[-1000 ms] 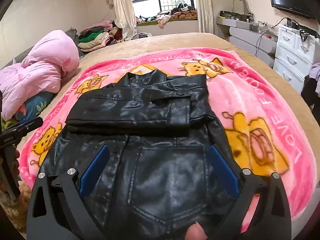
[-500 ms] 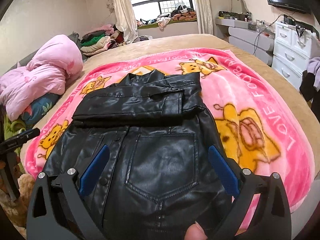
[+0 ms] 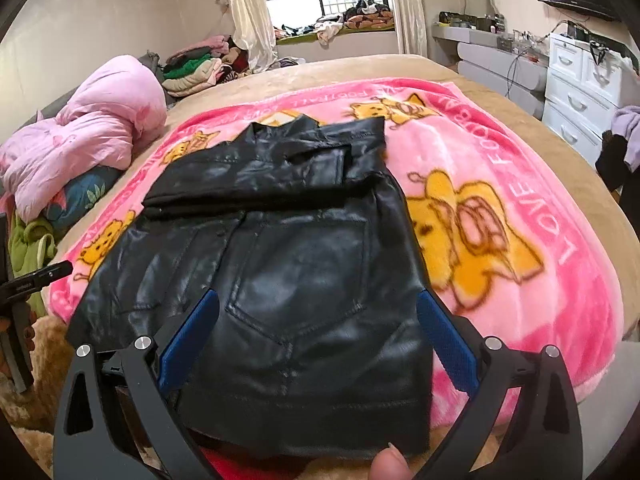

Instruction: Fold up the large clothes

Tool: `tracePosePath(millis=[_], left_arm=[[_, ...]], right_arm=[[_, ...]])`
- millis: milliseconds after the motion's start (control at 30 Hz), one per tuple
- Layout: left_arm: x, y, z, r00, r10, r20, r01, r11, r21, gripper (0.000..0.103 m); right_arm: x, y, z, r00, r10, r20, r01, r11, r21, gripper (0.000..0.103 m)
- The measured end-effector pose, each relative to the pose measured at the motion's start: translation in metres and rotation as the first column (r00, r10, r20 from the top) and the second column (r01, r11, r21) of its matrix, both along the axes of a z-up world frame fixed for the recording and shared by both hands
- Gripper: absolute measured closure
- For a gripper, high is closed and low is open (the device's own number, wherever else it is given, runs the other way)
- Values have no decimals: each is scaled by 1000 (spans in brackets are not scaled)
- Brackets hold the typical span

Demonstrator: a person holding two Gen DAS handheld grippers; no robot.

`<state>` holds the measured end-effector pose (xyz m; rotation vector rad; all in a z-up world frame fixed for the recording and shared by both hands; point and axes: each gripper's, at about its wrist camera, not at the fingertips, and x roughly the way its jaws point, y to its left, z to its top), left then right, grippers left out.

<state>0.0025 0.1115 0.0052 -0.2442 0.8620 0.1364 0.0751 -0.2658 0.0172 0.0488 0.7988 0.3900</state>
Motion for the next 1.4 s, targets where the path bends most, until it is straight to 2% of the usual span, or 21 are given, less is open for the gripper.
tracePosePath(millis=[200,467,600,667,833,1067,1167,1233,1267,1333,1400], left_arm=[[-11,-2,-16,999,9,-37,-9,1000,-9,9],[-20,1,-39,996,23,-92,-27,999,-46,9],[-21,1,-47,994,9,-107,-17,998,-68,9],[-22,2,-53,994,-8,-112,-5,994,-109,10],[-22,-1,-64,991,-19,-134,3,993,-117,11],[-27,3,-73,990,-31,-138,10,989,-150,14],[-27,2,-74,990,-30,-139,9,989,-146,14],[-26,2,-74,990,-29,-141,8,990,-144,14],[-26,3,-74,989,-28,-142,7,989,-146,14],[-25,5,-75,989,-23,-146,1,988,-153,14],[-23,5,-76,988,-22,-152,-1,989,-149,16]], right_arm=[[-6,-12,-10,1000,-7,-18,7,1000,17,5],[-11,-19,-23,999,9,-45,-10,1000,-23,5],[-13,-25,-31,998,18,-65,-19,1000,-24,5],[-14,-28,-36,996,28,-84,-30,999,-22,5],[-14,-31,-47,991,55,-122,-59,998,-32,5],[-4,-45,-72,975,77,-210,-72,997,32,6],[-1,-47,-83,966,91,-241,-76,994,73,19],[-5,-45,-84,968,109,-228,-94,993,74,26],[-7,-43,-82,967,124,-221,-108,991,81,36],[-10,-42,-77,970,133,-201,-120,990,75,45],[-16,-42,-62,982,133,-136,-124,990,70,72]])
